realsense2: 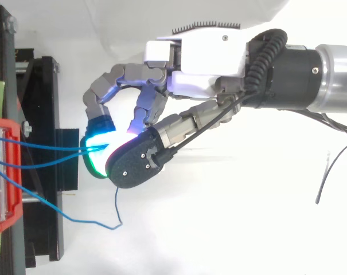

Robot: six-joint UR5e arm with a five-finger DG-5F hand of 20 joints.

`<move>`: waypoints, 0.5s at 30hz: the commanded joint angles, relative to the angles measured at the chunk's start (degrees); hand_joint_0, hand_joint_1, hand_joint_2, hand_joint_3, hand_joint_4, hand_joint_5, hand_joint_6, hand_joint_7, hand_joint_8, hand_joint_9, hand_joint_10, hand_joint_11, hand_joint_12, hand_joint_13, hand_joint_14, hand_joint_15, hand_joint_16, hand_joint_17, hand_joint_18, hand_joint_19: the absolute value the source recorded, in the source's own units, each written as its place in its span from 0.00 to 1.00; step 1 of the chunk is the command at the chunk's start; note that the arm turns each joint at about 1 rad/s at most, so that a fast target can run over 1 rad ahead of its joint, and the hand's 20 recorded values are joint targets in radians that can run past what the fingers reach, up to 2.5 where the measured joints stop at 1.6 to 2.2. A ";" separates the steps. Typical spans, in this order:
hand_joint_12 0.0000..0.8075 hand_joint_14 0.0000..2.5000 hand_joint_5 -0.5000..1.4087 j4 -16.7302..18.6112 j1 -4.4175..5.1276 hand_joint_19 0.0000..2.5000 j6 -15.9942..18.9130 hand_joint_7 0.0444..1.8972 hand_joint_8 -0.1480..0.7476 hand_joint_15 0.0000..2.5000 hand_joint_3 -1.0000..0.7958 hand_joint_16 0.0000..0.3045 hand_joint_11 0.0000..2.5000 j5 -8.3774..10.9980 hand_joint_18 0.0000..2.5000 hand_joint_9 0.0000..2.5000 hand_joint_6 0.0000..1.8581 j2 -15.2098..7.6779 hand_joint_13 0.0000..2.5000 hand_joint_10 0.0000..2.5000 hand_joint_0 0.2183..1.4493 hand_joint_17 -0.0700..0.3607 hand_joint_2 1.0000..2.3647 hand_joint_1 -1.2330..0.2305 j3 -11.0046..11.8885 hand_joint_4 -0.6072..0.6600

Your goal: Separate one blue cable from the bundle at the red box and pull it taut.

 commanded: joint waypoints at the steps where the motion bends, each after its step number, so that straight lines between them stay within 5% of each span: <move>1: 0.43 0.01 0.18 0.14 -0.02 0.39 0.00 0.63 0.49 0.47 0.36 0.18 0.54 0.01 0.33 0.52 0.47 -0.01 0.47 0.01 0.31 0.45 0.01 0.40 -0.03 0.53; 10: 0.47 0.01 0.18 1.28 -0.20 0.38 -0.18 0.57 0.51 0.46 0.28 0.20 0.53 0.01 0.34 0.52 0.46 -0.01 0.48 0.01 0.23 0.49 0.00 0.53 -0.03 0.54; 15: 0.44 0.01 0.18 2.77 -0.46 0.39 -1.05 0.58 0.49 0.46 0.28 0.19 0.53 0.10 0.33 0.51 0.46 -0.01 0.47 0.01 0.28 0.46 0.00 0.56 -0.03 0.53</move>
